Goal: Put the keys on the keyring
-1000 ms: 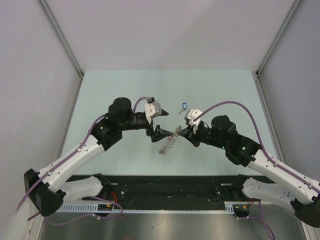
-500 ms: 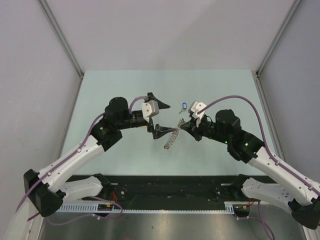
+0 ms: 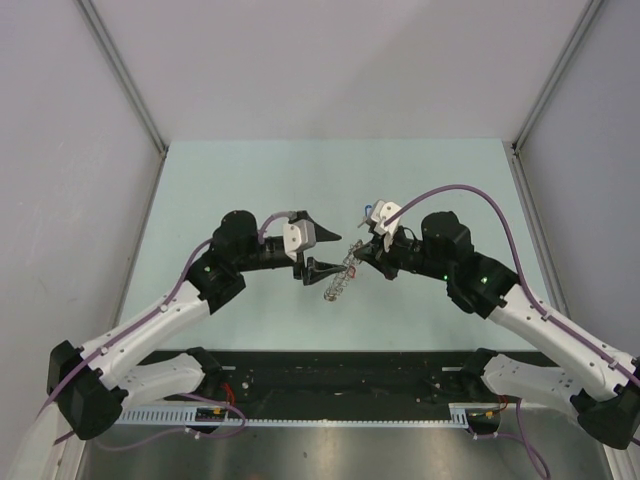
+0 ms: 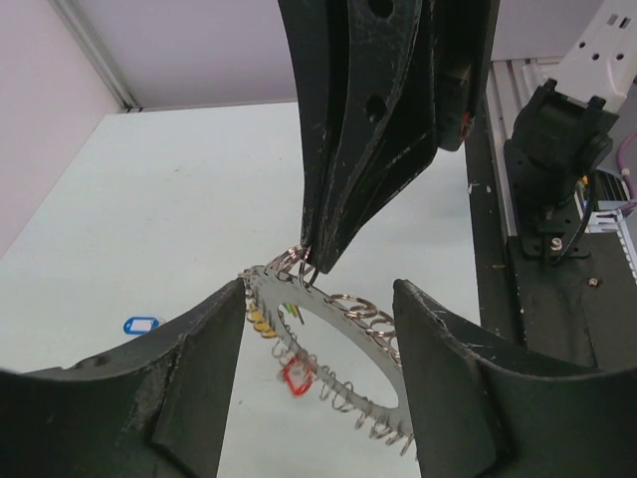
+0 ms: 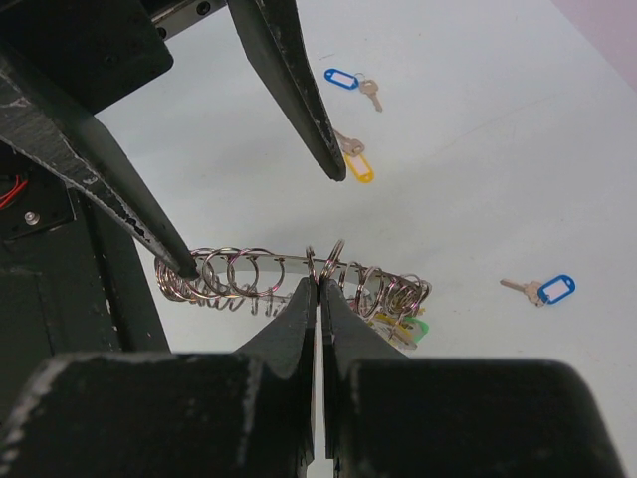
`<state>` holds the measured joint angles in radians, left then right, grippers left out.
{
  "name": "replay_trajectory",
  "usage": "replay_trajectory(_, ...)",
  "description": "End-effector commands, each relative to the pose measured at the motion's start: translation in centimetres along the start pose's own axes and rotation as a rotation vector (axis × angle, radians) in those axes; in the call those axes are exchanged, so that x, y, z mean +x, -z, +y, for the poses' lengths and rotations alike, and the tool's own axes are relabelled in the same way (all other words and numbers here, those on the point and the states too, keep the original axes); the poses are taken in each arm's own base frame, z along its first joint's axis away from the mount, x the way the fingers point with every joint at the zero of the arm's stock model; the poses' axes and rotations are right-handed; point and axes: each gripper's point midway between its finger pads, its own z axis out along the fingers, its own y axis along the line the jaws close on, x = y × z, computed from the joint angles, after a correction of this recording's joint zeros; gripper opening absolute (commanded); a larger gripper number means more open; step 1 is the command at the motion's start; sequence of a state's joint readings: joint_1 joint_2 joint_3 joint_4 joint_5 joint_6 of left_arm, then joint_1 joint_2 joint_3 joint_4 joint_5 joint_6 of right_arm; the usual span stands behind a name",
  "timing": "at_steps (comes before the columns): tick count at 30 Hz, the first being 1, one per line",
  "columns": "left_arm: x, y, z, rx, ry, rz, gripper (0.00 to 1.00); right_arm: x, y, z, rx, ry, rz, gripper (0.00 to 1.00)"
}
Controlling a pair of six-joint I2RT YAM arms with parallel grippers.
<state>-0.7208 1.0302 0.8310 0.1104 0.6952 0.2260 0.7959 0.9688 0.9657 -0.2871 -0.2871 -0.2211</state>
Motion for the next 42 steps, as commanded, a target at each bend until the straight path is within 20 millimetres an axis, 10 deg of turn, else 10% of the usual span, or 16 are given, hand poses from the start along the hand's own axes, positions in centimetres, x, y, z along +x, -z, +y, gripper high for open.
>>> replay_trajectory(1, -2.1, -0.2, -0.3, 0.025, -0.025, -0.075, 0.62, -3.8, 0.7, -0.3, -0.001, 0.048, -0.097, 0.0)
replay_trajectory(8, -1.3, -0.7, -0.5, 0.047, 0.006, -0.06, 0.36, -3.5, 0.6, -0.1, -0.009, 0.054, -0.087, 0.0)
replay_trajectory(42, 0.4, -2.0, -0.5, 0.092, 0.121, 0.01, 0.0, -3.2, 0.2, 1.4, -0.053, 0.073, -0.073, 0.0)
